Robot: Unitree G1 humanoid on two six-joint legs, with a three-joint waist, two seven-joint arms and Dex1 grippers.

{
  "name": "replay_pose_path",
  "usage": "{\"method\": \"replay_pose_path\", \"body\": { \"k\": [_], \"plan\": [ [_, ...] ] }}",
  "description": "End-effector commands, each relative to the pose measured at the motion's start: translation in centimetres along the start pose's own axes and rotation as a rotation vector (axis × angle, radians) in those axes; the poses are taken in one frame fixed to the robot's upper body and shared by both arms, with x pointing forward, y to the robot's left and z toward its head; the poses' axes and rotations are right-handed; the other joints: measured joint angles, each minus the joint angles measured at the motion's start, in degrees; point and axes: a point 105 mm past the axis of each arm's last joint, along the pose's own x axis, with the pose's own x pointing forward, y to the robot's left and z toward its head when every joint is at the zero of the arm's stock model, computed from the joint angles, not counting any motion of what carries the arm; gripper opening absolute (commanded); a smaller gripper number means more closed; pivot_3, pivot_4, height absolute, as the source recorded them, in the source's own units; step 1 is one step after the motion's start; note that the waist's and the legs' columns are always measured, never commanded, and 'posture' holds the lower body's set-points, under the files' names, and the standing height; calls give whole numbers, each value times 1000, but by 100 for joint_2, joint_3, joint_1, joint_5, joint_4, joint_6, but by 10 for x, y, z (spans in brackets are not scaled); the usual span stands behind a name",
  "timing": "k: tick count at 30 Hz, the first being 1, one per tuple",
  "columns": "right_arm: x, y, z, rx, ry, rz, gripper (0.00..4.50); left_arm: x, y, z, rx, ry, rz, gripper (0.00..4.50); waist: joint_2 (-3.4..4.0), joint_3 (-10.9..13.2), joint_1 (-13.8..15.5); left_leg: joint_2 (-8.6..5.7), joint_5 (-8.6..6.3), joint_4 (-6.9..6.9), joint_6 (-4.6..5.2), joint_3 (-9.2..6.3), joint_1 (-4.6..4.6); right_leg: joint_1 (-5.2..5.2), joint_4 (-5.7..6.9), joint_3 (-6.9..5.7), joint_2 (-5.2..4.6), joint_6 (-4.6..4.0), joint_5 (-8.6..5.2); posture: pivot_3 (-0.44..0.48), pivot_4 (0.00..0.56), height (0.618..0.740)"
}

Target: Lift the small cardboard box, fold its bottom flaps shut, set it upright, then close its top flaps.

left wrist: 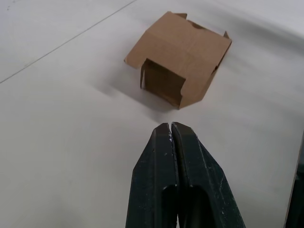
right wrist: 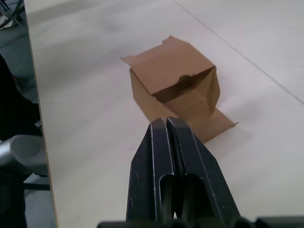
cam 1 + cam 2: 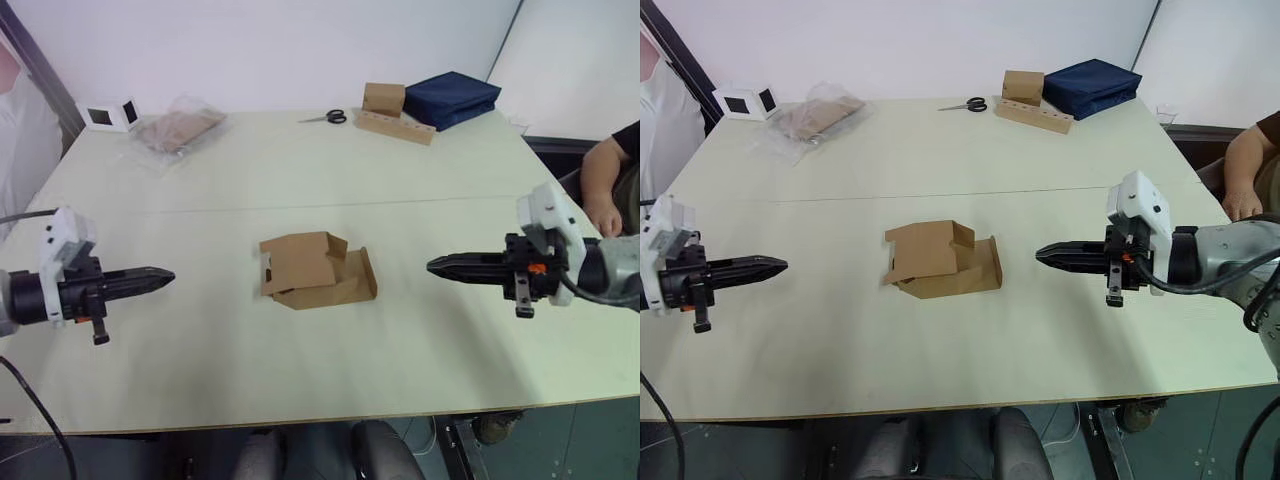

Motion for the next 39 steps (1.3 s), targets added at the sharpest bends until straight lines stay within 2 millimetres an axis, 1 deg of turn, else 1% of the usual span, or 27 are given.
{"method": "replay_pose_path", "body": {
  "k": [1, 2, 4, 6, 7, 8, 9, 10, 14, 17, 19, 23, 26, 30, 34, 39],
  "plan": [
    [7, 5, 8, -54, -32, 10, 0, 18, 2, -4, -153, -47, -52, 1031, 0, 0, 5, 0, 0, 1, 0, -1, 1, 1, 3, -1, 0, 0, 0, 0, 150, 740],
    [9, 5, 8, -60, -36, 11, 0, 25, -1, -8, -182, -38, -84, 1446, 0, 0, -4, 0, 0, 2, 0, -2, 1, 1, 5, -1, 1, 1, 0, 0, 150, 740],
    [11, 5, 8, -67, -39, 11, 0, 34, -4, -11, -211, -28, -118, 2195, -2, 1, -6, -1, 0, 3, 0, -1, 0, 0, 5, 0, 0, 1, 0, 0, 150, 740],
    [18, 6, 8, -71, -63, 11, 0, 53, -8, -18, -340, -33, -191, 3014, -2, 1, -4, -1, 0, 3, 0, -1, -4, -4, 4, 0, 0, 1, 0, 0, 150, 740],
    [21, 8, 7, -73, -70, 13, 0, 62, -10, -17, -424, -52, -230, 3514, -3, 1, 7, -1, 0, 3, 0, -2, -3, -3, 6, 0, 0, 1, 0, 0, 150, 740],
    [25, 10, 6, -73, -79, 14, 0, 70, -9, -15, -507, -72, -260, 3909, -3, 1, 26, -1, 0, 8, -1, -6, -3, -2, 8, -3, 2, 1, 1, 0, 150, 740],
    [27, 12, 6, -73, -83, 14, 0, 73, -8, -13, -557, -85, -276, 4269, -4, 1, 30, -2, 1, 14, -1, -9, -4, 0, 11, -6, 2, 2, 1, 0, 150, 740],
    [28, 13, 6, -74, -86, 11, 0, 76, -8, -13, -595, -87, -295, 4480, -6, 1, 23, -2, 1, 14, -1, -9, -4, 0, 14, -6, 2, 2, 1, 0, 150, 740],
    [31, 18, 3, -67, -99, -13, 0, 92, -7, -13, -738, -112, -380, 4480, -6, 2, -11, -3, 0, 15, 0, -11, -9, -6, 11, -6, 2, 2, 1, 0, 150, 740],
    [32, 20, 3, -63, -103, -28, 0, 104, -5, -18, -783, -103, -392, 4480, -6, 1, -6, -3, 1, 15, -1, -11, -8, -6, 13, -6, 2, 2, 1, 0, 150, 740],
    [32, 22, 3, -61, -110, -41, 0, 112, -2, -16, -809, -123, -410, 4480, -6, 1, -1, -4, 1, 16, -2, -11, -8, -5, 14, -6, 1, 2, 1, 0, 150, 740],
    [32, 24, 2, -56, -113, -58, 0, 126, -3, -14, -825, -126, -449, 4480, -6, 1, 12, -5, 2, 16, -3, -12, -8, -5, 13, -6, 1, 2, 1, 0, 150, 740],
    [31, 24, 3, -57, -113, -68, 0, 137, 1, -14, -839, -132, -443, 4480, -6, 1, 30, -7, 2, 17, -4, -12, -8, -4, 13, -6, -1, 2, 1, 0, 150, 740],
    [31, 24, 4, -53, -117, -76, 0, 145, 4, -14, -849, -136, -443, 4480, -7, 1, 3, -7, 3, 17, -4, -13, -8, -4, 13, -6, 1, 2, 1, 0, 150, 740],
    [31, 25, 4, -50, -116, -80, 0, 161, 4, -13, -853, -144, -453, 4480, -7, 0, 26, -7, 3, 18, -4, -13, -8, -4, 14, -6, 0, 2, 1, 0, 150, 740],
    [31, 26, 5, -47, -114, -76, 0, 171, 2, -9, -853, -151, -476, 4480, -8, 0, 28, -9, 3, 18, -4, -13, -8, -3, 13, -6, -1, 3, 1, 0, 150, 740]
  ]
}}
